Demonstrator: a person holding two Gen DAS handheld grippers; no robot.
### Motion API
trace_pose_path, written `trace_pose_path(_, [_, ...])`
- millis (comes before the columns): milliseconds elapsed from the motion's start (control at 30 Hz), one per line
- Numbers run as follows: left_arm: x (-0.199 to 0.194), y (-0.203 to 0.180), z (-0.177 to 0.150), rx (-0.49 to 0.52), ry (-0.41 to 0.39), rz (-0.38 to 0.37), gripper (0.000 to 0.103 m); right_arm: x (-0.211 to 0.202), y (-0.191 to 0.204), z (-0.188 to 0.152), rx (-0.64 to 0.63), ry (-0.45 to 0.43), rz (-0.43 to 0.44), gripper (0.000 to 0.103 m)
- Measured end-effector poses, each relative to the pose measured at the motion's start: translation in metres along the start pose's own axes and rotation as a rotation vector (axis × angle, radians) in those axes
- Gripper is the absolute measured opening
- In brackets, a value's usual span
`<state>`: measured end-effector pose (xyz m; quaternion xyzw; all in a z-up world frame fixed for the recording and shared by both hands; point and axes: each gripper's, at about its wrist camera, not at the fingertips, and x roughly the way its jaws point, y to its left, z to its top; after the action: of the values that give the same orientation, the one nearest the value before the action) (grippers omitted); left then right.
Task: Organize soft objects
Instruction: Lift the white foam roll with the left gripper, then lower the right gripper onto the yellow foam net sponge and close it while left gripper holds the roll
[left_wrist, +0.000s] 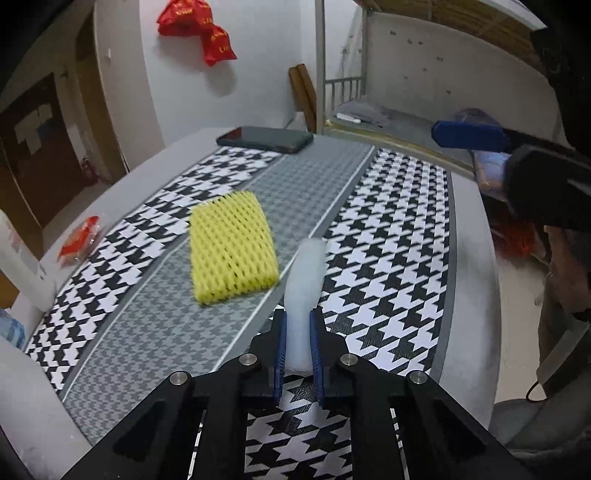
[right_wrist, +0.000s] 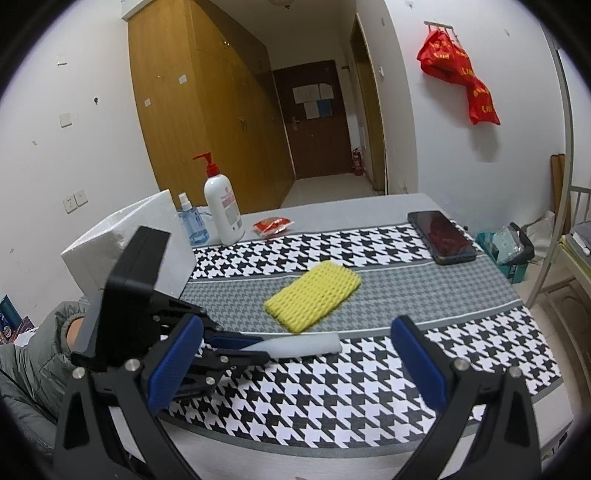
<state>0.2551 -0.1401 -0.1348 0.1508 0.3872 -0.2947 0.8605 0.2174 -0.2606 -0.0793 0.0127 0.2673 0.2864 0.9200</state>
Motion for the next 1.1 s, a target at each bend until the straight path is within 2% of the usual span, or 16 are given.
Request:
trace_pose_path(233, [-0.028, 0.012, -0.004, -0.056, -0.055, 0.054, 0.013, 0.006, 0.004, 0.010, -0.018, 0.005, -0.018, 0.103])
trace_pose_path(367, [-0.042, 0.021, -0.007, -0.100, -0.103, 0.140, 0.013, 0.013, 0.007, 0.015, -0.028, 0.013, -0.011, 0.103])
trace_pose_path(467, [-0.054, 0.029, -0.010, -0.123, -0.155, 0.259, 0.013, 0.024, 0.006, 0.017, -0.038, 0.035, -0.013, 0.103])
trace_pose_path(567, [-0.061, 0.040, -0.011, -0.173, -0.186, 0.290, 0.013, 0.039, 0.005, 0.017, -0.040, 0.072, -0.023, 0.103])
trace_pose_path(767, [-0.062, 0.050, -0.017, -0.223, -0.213, 0.286, 0.013, 0.068, 0.012, 0.021, -0.068, 0.138, -0.011, 0.103])
trace_pose_path(933, [-0.052, 0.055, -0.021, -0.266, -0.191, 0.282, 0.014, 0.095, 0.019, 0.020, -0.083, 0.205, 0.005, 0.103])
trace_pose_path(1033, [-0.051, 0.056, -0.023, -0.280, -0.184, 0.287, 0.014, 0.107, 0.022, 0.020, -0.078, 0.233, 0.018, 0.098])
trace_pose_path(1100, [-0.050, 0.057, -0.024, -0.294, -0.186, 0.288, 0.014, 0.115, 0.024, 0.020, -0.081, 0.257, 0.010, 0.091])
